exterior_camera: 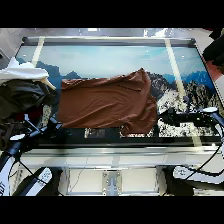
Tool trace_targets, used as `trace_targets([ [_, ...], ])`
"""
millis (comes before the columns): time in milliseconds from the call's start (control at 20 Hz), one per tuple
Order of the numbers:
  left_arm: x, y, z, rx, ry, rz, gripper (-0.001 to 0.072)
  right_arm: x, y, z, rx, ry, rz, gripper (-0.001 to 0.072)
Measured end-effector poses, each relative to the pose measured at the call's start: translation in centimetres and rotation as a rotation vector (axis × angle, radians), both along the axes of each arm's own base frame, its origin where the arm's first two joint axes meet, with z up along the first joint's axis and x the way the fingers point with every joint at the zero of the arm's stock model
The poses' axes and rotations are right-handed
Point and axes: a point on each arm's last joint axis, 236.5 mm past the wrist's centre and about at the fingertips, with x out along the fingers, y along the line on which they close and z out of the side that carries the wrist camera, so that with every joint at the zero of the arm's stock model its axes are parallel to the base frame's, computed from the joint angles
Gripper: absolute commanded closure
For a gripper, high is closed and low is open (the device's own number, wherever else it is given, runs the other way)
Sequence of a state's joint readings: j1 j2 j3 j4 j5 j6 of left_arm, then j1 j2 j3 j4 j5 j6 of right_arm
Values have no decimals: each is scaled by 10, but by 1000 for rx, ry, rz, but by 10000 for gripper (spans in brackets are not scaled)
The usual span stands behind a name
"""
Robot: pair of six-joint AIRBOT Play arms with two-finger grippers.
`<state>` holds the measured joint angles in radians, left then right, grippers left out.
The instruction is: Fold the shirts.
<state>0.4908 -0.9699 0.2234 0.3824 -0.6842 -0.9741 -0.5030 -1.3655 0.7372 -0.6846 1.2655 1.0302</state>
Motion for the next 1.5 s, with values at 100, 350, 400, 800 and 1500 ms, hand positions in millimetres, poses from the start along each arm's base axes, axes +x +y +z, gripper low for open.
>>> trace_targets([
  [100,2,0,1,-1,-6,2,696,-1,3,-1,-4,4,13,340],
  [350,3,-1,3,-3,-13,3,696,4,10,-17,-102,7,43,339],
  [400,3,-1,3,-4,-13,3,696,7,9,-20,-124,3,35,339],
  [800,3,-4,4,-15,-14,-5,696,9,-9,-39,-238,57,-13,340],
  [1500,29,0,62,42,-175,-54,698,12,45,0,-173,-14,187,702],
])
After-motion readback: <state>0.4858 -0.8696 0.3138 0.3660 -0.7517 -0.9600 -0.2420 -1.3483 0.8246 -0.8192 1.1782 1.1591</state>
